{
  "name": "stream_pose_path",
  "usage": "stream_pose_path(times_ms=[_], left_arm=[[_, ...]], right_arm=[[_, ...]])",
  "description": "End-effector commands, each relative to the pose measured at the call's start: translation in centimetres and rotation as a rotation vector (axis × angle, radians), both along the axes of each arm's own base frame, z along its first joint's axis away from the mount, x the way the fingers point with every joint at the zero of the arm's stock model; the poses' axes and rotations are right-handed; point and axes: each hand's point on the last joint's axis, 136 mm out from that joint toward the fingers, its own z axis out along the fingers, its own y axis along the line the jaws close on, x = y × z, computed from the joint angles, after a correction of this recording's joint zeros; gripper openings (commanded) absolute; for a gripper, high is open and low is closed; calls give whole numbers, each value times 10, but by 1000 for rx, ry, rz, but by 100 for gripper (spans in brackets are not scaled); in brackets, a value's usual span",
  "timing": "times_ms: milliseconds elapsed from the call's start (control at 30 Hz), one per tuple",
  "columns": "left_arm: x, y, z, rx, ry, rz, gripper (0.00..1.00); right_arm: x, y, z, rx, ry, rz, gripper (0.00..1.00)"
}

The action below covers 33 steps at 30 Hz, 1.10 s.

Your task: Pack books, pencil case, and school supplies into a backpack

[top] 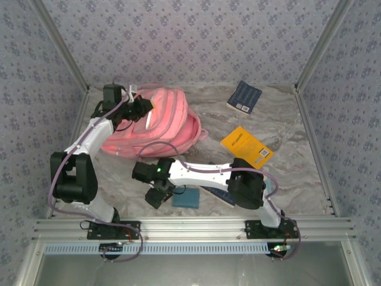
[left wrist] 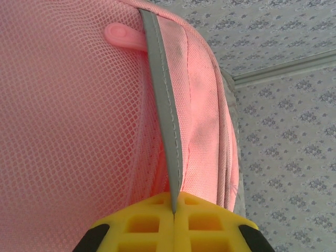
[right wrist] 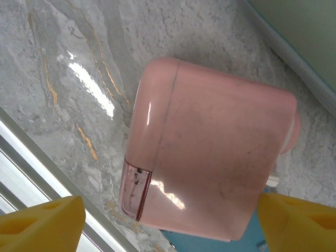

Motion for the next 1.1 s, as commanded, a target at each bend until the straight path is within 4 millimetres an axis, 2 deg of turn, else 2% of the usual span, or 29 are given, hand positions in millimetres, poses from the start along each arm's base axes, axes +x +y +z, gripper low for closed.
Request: stream_pose_path(times_ms=[0, 200, 433, 600, 767, 900, 1067], left_arm=[[0, 2, 28, -22, -85, -3, 0], [0, 2, 29, -24, -84, -4, 0], [1, 2, 27, -25, -82, -4, 0], [1, 3, 27, -24, -81, -4, 0], [1, 2, 26, -24, -80, -6, 0], [2, 2, 25, -23, -78, -9, 0], [2, -2, 25, -27, -77, -26, 0]], right_arm=[[-2, -1, -24, -54, 30, -6, 87], [0, 2, -19, -42, 20, 0, 87], [10, 3, -30, -50, 11, -19, 87], [18, 5, -30, -29, -4, -41, 79], [19, 7, -15, 16, -24, -35, 63], [19, 3, 10, 69, -52, -36, 49], [30, -13, 45, 148, -101, -76, 47]])
